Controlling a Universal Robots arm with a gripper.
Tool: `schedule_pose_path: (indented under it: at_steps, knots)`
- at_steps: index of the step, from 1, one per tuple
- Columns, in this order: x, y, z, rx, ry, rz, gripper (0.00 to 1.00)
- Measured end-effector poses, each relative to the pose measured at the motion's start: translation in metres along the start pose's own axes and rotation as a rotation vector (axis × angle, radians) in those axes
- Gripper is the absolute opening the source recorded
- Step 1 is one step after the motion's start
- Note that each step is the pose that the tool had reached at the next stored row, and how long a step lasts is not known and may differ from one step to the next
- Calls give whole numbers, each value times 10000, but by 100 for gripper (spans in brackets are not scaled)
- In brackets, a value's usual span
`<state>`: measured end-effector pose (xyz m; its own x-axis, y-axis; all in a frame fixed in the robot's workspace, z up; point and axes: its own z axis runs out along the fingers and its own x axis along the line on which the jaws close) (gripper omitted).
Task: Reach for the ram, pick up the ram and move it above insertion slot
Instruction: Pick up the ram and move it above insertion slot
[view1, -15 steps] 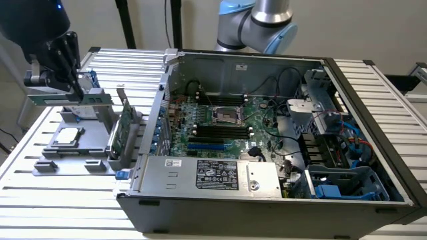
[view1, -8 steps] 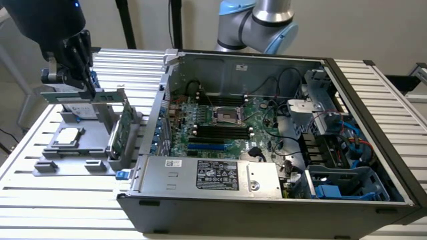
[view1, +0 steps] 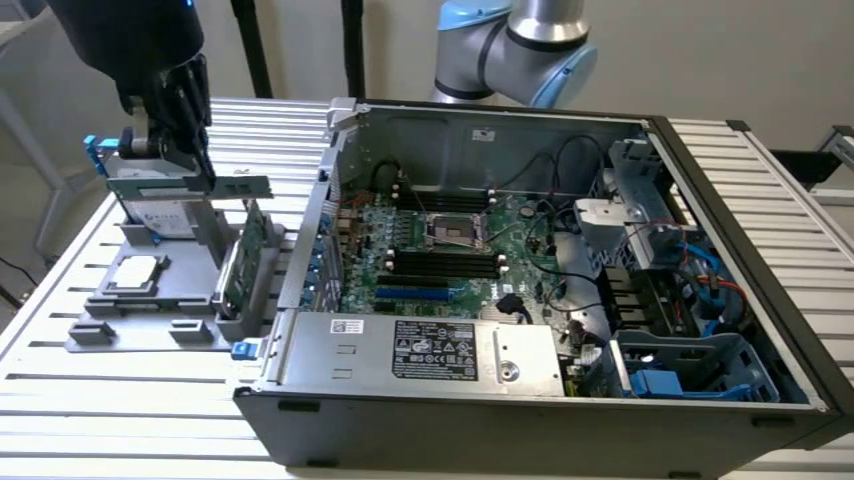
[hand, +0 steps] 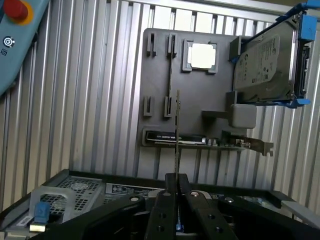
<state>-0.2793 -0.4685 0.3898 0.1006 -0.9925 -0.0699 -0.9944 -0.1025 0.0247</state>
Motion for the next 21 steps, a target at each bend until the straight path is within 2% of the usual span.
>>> schedule_pose_path:
  at_steps: [21]
  knots:
    - [-124,-481,-186,6,-60,-2,13]
